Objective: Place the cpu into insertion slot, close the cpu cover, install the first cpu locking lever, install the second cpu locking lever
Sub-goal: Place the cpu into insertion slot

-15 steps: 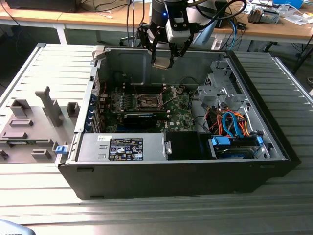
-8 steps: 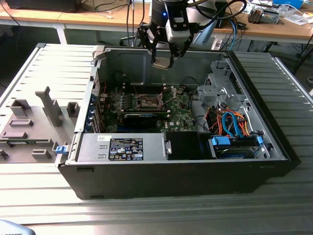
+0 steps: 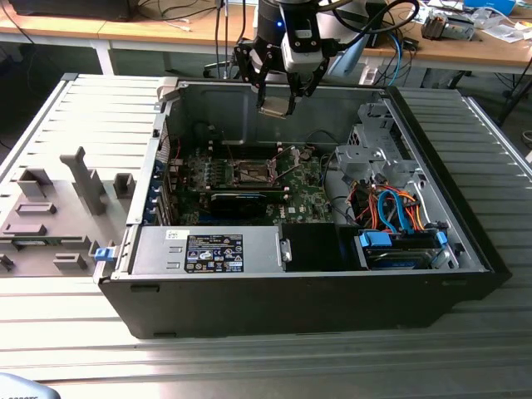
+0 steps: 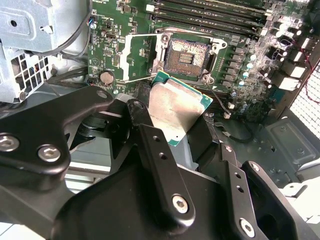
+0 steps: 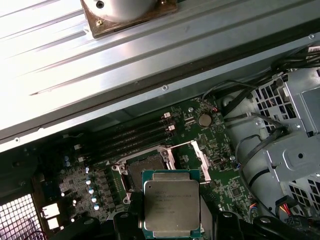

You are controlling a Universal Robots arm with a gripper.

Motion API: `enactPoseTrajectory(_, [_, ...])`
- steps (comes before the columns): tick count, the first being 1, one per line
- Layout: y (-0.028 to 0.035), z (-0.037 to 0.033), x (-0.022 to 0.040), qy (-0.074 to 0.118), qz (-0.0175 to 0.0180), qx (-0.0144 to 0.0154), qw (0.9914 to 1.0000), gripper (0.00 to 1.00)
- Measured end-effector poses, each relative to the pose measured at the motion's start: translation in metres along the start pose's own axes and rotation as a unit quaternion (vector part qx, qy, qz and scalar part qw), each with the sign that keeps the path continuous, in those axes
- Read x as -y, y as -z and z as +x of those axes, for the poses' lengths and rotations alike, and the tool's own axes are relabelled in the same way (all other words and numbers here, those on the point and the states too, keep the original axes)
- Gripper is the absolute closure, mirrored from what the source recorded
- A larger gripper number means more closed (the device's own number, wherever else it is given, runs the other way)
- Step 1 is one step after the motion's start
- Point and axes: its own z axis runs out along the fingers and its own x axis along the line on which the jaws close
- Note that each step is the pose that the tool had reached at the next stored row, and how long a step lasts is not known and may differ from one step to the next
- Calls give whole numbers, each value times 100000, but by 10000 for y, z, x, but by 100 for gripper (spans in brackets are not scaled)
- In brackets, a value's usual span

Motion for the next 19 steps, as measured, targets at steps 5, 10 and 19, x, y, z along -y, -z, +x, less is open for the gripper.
enactPoseTrajectory(5, [0, 0, 0, -144, 0, 10, 100000, 45])
enactPoseTrajectory(10, [0, 0, 0, -306, -3, 19, 100000, 45])
enactPoseTrajectory(19, [0, 0, 0, -566, -6, 38, 99998, 45])
